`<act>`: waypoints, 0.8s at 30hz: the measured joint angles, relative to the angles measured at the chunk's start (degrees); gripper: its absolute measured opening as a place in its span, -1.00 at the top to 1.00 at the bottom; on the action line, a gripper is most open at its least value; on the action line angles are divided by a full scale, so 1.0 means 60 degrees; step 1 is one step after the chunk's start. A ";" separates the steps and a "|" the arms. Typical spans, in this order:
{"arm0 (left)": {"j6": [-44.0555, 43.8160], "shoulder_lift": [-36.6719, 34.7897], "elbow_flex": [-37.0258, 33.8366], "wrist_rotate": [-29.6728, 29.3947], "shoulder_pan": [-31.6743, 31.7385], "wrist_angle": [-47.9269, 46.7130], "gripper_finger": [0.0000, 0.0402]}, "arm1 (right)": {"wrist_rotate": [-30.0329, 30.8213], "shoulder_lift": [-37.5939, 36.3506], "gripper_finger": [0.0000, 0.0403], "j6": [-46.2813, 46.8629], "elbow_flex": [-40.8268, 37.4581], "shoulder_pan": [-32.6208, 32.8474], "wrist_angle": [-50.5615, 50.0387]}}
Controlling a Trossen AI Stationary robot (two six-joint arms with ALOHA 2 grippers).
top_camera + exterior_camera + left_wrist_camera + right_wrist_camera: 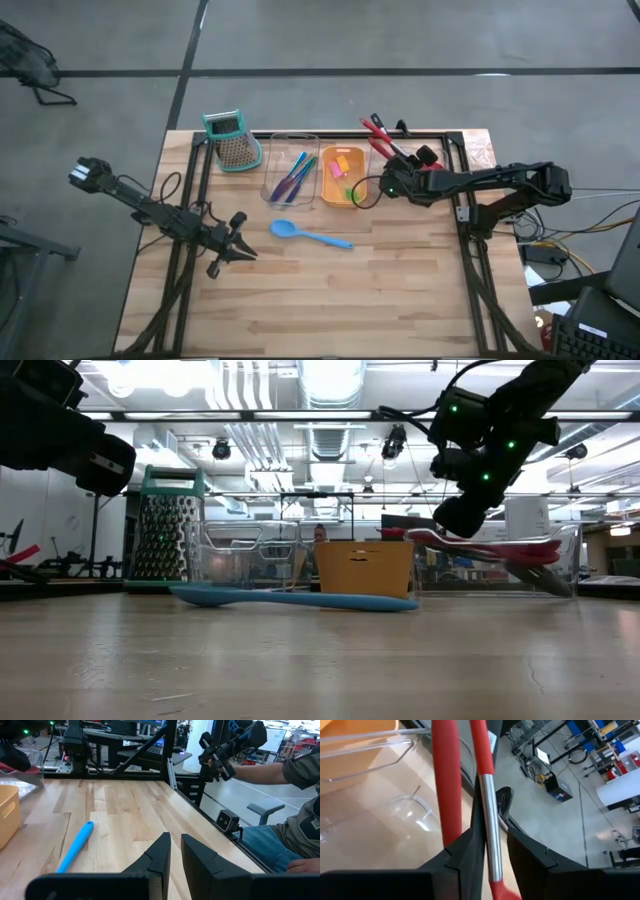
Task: Pick & Place Kitchen Items
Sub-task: Put the blue serving spoon into the right transparent bin
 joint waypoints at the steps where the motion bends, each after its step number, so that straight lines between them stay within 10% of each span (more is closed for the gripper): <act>1: 0.0000 0.0000 0.0000 0.0000 -0.0002 -0.0002 0.75 | -0.0010 0.0000 0.42 0.0037 0.0000 0.0007 0.0013; 24: 0.0000 0.0000 0.0000 0.0000 -0.0004 0.0000 0.75 | -0.5161 -0.0029 0.54 -0.0010 0.1602 0.2130 0.2683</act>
